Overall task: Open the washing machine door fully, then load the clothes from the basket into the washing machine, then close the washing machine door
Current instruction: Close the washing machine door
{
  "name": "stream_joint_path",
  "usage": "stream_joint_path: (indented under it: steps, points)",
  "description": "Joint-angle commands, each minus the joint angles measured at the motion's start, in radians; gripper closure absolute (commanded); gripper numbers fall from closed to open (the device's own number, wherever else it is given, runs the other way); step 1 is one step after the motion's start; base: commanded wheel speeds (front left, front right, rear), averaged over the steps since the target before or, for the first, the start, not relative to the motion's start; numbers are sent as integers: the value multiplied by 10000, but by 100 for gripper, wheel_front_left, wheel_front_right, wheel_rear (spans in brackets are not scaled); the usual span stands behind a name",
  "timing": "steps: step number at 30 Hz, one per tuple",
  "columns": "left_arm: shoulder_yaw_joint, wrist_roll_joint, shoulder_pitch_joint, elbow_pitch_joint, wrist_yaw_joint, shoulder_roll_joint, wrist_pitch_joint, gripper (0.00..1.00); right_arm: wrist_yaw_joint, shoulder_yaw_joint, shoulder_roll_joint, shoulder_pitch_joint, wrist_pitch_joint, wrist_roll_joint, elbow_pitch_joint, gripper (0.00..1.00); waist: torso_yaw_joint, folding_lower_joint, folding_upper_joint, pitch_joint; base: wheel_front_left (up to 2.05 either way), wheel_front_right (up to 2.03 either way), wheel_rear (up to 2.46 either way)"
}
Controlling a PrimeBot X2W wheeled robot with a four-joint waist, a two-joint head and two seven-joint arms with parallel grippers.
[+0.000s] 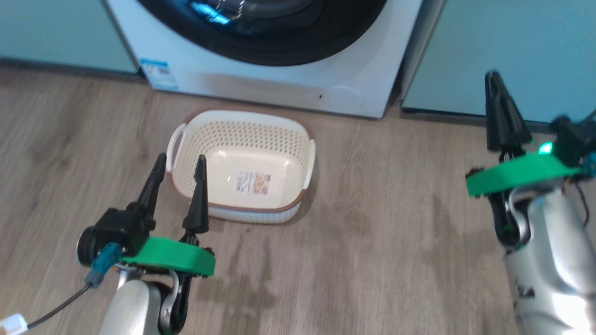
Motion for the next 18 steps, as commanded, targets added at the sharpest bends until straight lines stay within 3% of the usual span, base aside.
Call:
stream_joint_path:
  steps: [1,9,18]
  points:
    - [398,-21,-165,-283,-46,110,-95,0,-2,86,163,55,-62,-96,-563,100,-374,1,-1,-390,0,0,0]
    - [581,-136,235,-193,-55,110,-95,0,-2,-289,504,1684,-62,-9,-1824,100,-695,1,-1,-812,0,0,0]
    - [485,-217,618,80,39,110,-95,0,-2,-764,573,2742,-62,-279,-2213,100,-722,1,-1,-1047,0,0,0]
